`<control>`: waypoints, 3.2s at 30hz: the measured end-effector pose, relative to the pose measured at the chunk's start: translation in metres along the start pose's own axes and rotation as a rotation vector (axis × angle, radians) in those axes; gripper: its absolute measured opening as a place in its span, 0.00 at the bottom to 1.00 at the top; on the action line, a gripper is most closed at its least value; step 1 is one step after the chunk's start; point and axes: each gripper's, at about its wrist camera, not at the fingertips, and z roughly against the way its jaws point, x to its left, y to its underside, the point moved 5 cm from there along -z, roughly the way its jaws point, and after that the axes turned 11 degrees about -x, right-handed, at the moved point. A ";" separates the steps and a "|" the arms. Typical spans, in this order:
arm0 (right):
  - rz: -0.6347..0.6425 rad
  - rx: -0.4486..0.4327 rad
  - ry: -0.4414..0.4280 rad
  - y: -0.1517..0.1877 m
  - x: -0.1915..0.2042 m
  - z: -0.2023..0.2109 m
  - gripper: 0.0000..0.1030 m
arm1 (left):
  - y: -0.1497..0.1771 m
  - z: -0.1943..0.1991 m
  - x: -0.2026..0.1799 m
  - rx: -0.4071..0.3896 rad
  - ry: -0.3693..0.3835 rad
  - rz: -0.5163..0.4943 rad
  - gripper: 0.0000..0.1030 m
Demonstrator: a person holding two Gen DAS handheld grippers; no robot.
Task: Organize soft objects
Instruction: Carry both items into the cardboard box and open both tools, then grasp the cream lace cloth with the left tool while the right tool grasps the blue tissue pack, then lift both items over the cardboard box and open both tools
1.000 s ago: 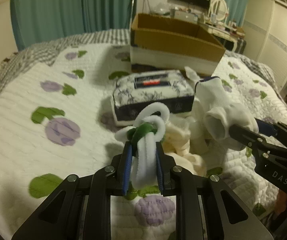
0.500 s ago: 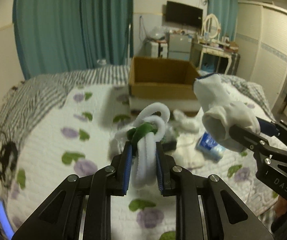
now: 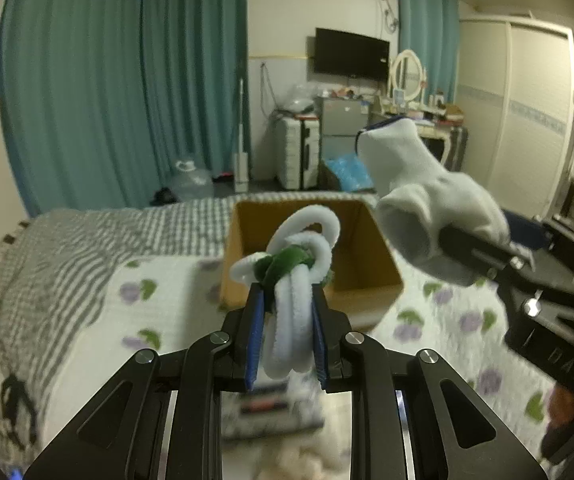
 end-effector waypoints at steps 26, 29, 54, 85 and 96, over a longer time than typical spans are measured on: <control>-0.078 0.172 -0.004 0.058 -0.071 -0.174 0.54 | 0.001 -0.195 0.010 0.119 -0.044 -0.090 0.61; -0.086 0.142 0.022 0.040 -0.075 -0.153 0.69 | -0.011 -0.176 0.015 0.062 -0.072 -0.068 0.75; 0.156 0.159 -0.086 -0.013 -0.022 0.063 1.00 | -0.018 0.052 0.001 -0.075 -0.156 -0.029 1.00; 0.061 0.590 -0.162 0.229 -0.014 -0.053 0.54 | 0.222 -0.029 -0.016 0.428 -0.166 0.138 0.32; 0.083 0.484 -0.113 0.206 -0.013 -0.034 0.52 | 0.198 -0.017 -0.017 0.380 -0.110 0.168 0.19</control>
